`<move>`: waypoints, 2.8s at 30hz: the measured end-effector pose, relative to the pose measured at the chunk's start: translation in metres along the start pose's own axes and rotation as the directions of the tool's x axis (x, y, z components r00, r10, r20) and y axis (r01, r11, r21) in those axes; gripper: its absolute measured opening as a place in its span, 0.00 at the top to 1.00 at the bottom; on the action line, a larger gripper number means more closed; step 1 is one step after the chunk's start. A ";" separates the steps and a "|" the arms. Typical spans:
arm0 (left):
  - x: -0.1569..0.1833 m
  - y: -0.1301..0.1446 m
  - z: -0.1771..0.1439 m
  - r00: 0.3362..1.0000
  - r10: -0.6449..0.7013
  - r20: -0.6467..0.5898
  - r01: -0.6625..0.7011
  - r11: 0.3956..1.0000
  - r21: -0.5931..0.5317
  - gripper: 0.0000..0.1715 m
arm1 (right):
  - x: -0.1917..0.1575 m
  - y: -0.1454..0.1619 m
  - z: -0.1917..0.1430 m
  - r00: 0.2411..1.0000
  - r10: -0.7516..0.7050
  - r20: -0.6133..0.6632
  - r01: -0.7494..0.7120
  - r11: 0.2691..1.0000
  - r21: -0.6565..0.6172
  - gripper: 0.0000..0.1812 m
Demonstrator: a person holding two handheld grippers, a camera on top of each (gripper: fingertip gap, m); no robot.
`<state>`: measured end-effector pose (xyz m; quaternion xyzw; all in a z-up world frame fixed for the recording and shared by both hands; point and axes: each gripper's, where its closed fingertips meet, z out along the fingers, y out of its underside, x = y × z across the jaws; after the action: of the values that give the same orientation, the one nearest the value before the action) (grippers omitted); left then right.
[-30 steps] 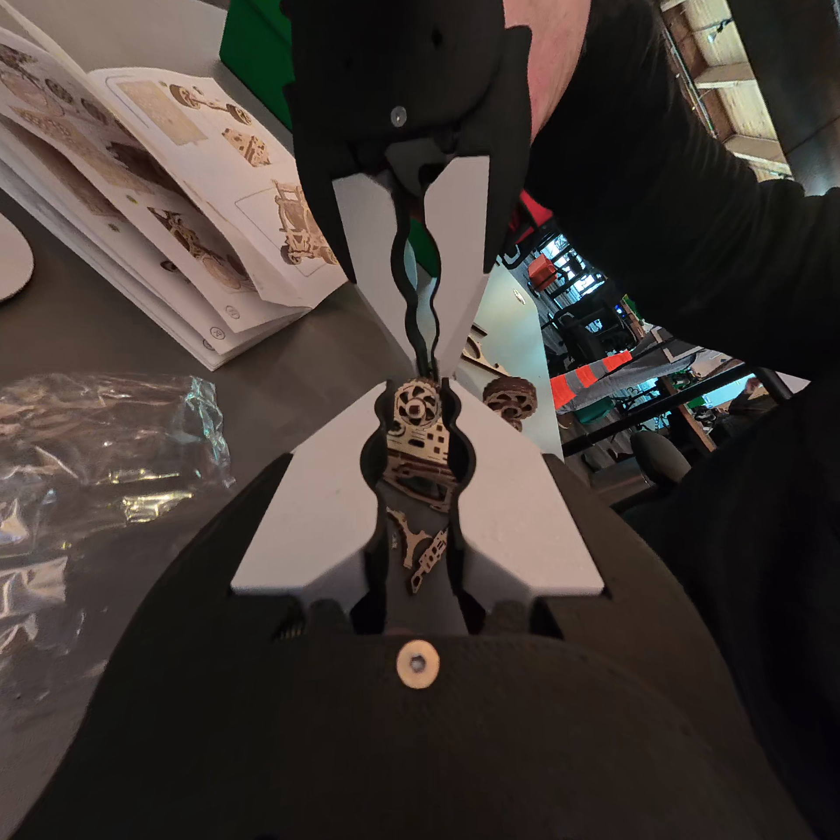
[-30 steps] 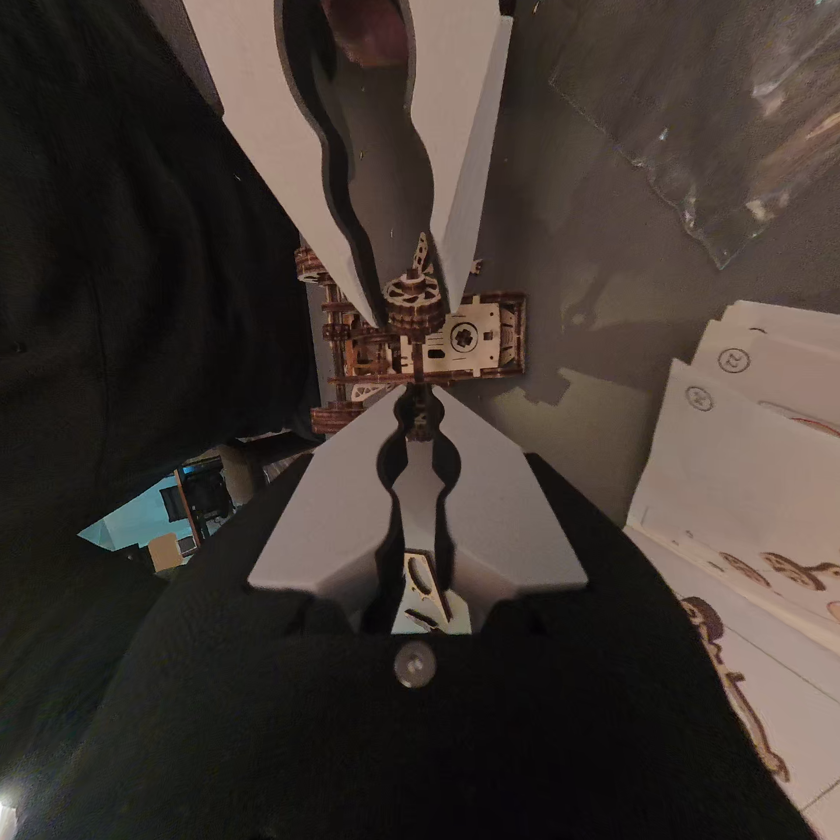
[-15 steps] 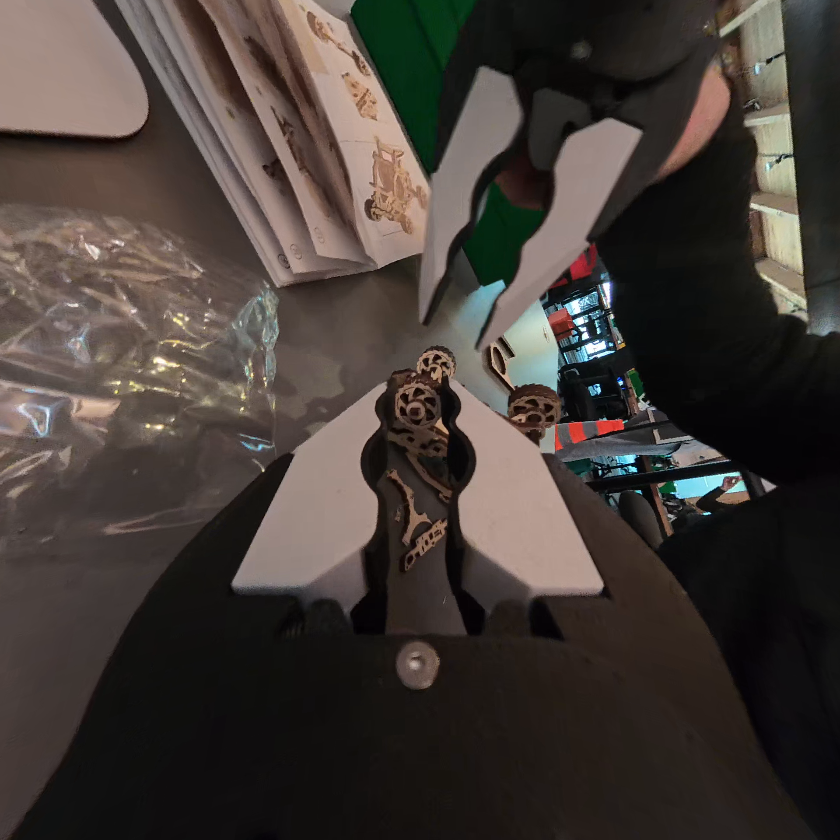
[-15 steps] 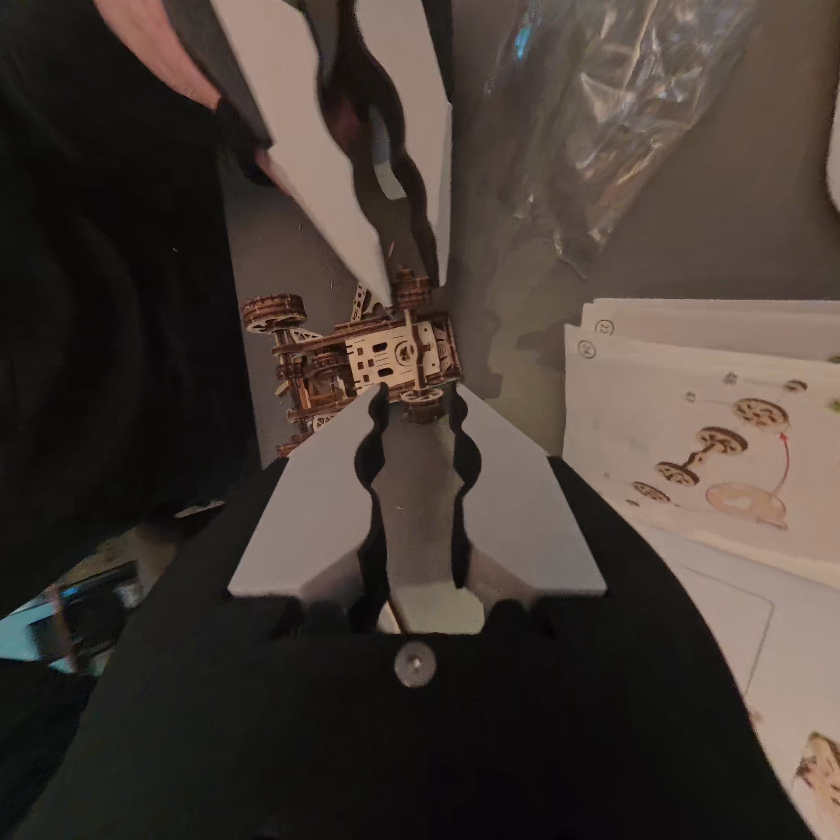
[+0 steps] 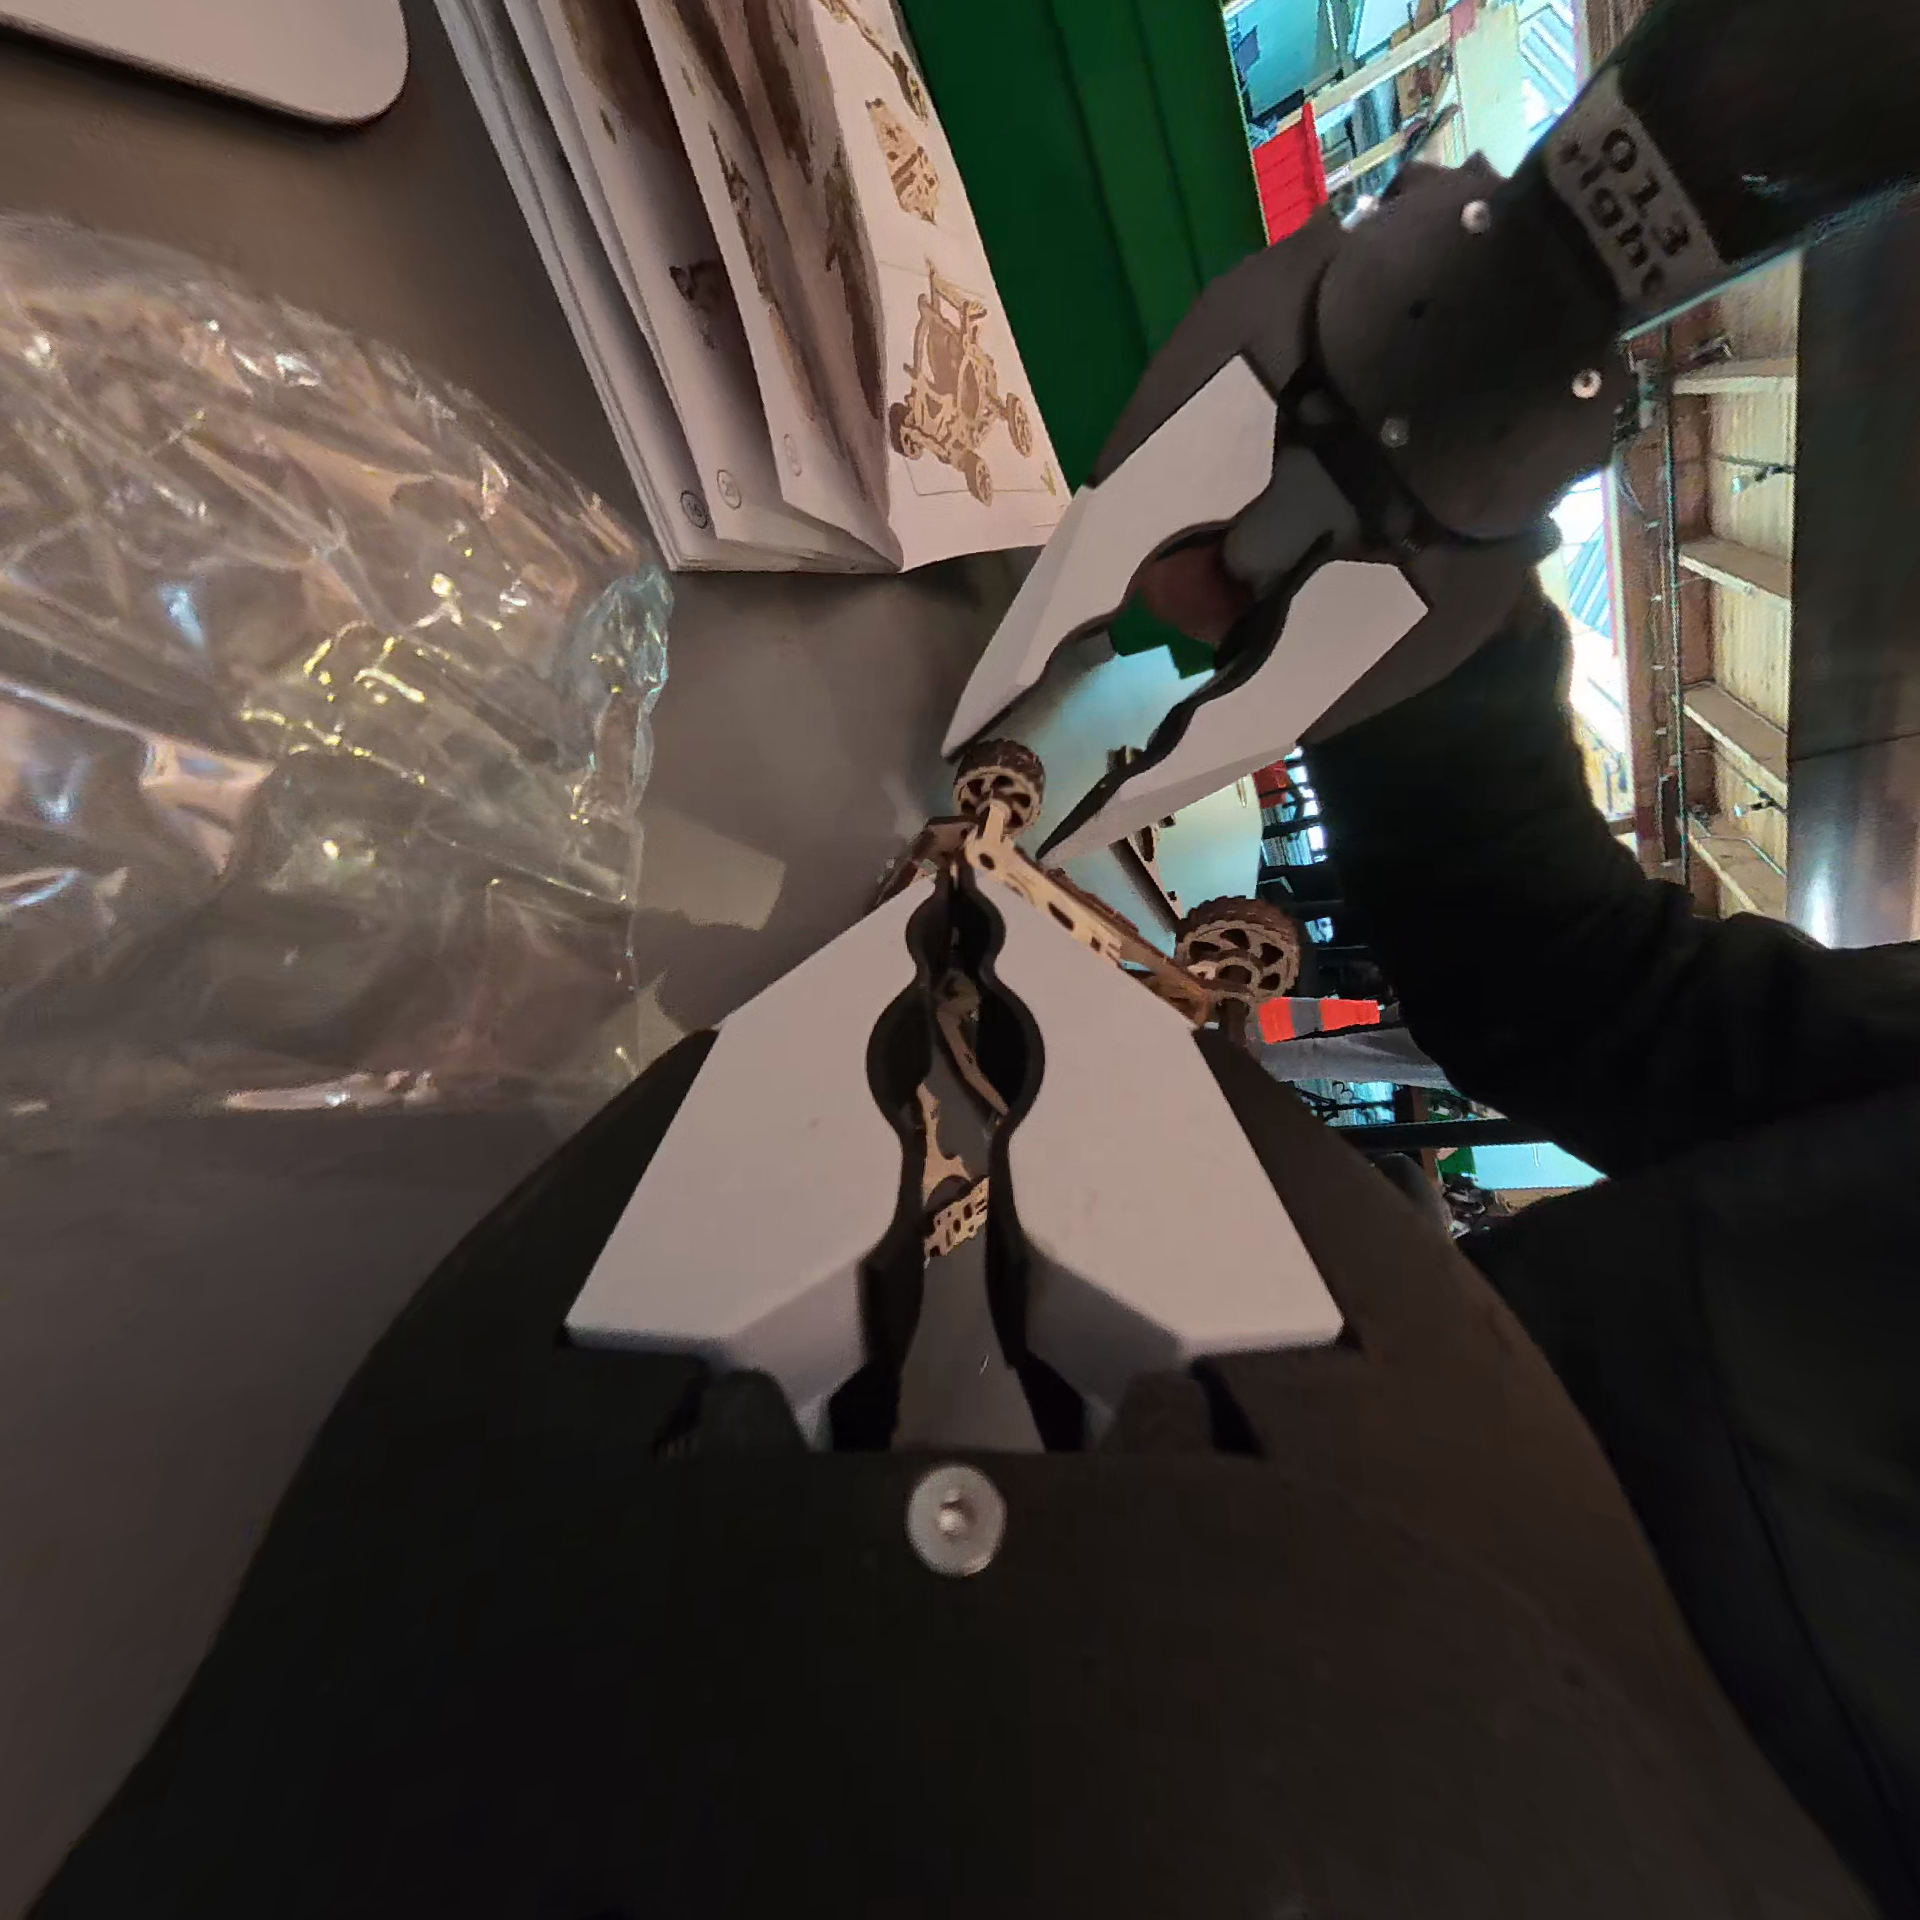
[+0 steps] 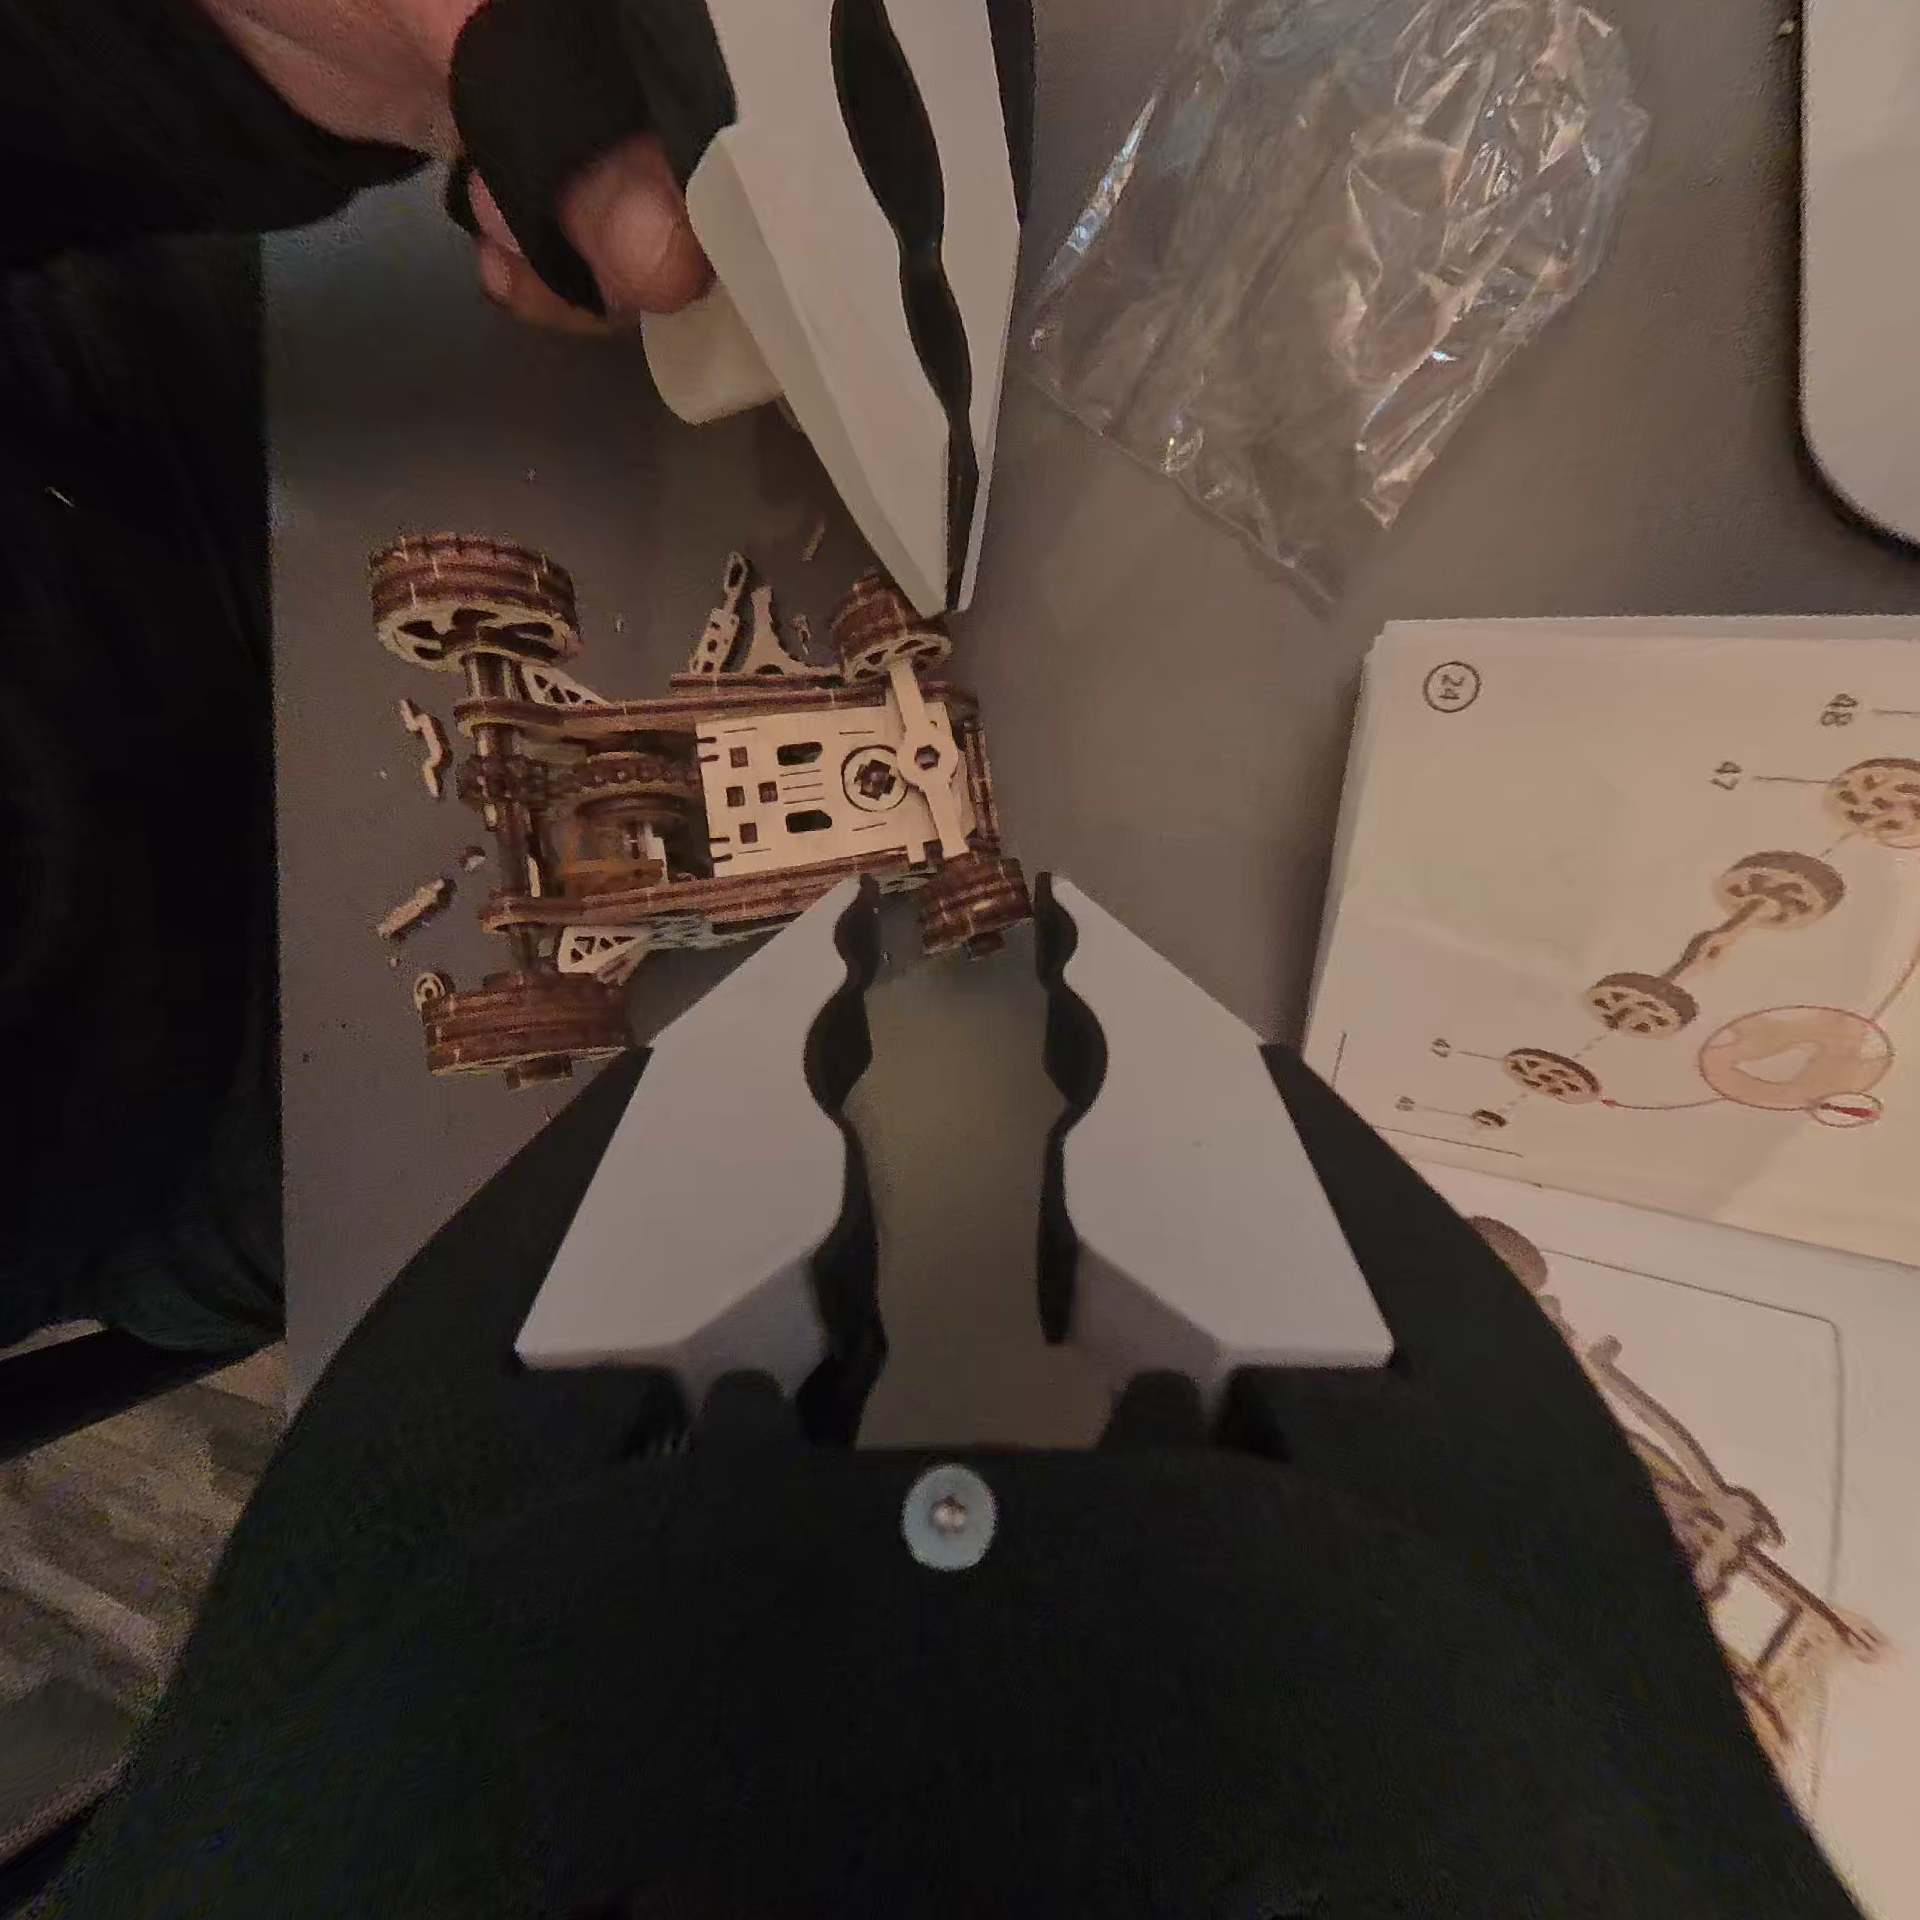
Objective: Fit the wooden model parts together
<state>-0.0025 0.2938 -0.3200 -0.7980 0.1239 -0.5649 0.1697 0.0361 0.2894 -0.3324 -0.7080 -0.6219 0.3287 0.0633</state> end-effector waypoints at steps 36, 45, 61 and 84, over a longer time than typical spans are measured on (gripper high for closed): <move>0.029 0.019 -0.007 0.916 0.399 -0.026 -0.400 0.916 -0.042 0.81 | -0.030 -0.013 -0.014 0.991 -0.037 0.127 0.004 0.968 0.252 0.89; 0.046 0.016 -0.007 0.900 0.426 -0.086 -0.427 0.904 0.011 0.88 | -0.035 -0.019 -0.023 0.991 -0.048 0.126 0.009 0.956 0.293 0.89; 0.088 -0.021 0.001 0.837 0.528 -0.143 -0.509 0.847 0.153 0.88 | -0.040 -0.021 -0.093 0.999 0.037 -0.029 -0.022 0.918 0.396 0.80; 0.082 0.002 -0.062 0.837 0.547 0.010 -0.529 0.804 0.272 0.88 | -0.147 0.064 -0.004 0.950 0.070 -0.305 -0.014 0.983 0.182 0.87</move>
<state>-0.0337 0.2515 -0.2313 -0.6802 0.2743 -0.5319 0.4233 0.0903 0.1410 -0.3038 -0.7553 -0.5573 0.2688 0.2161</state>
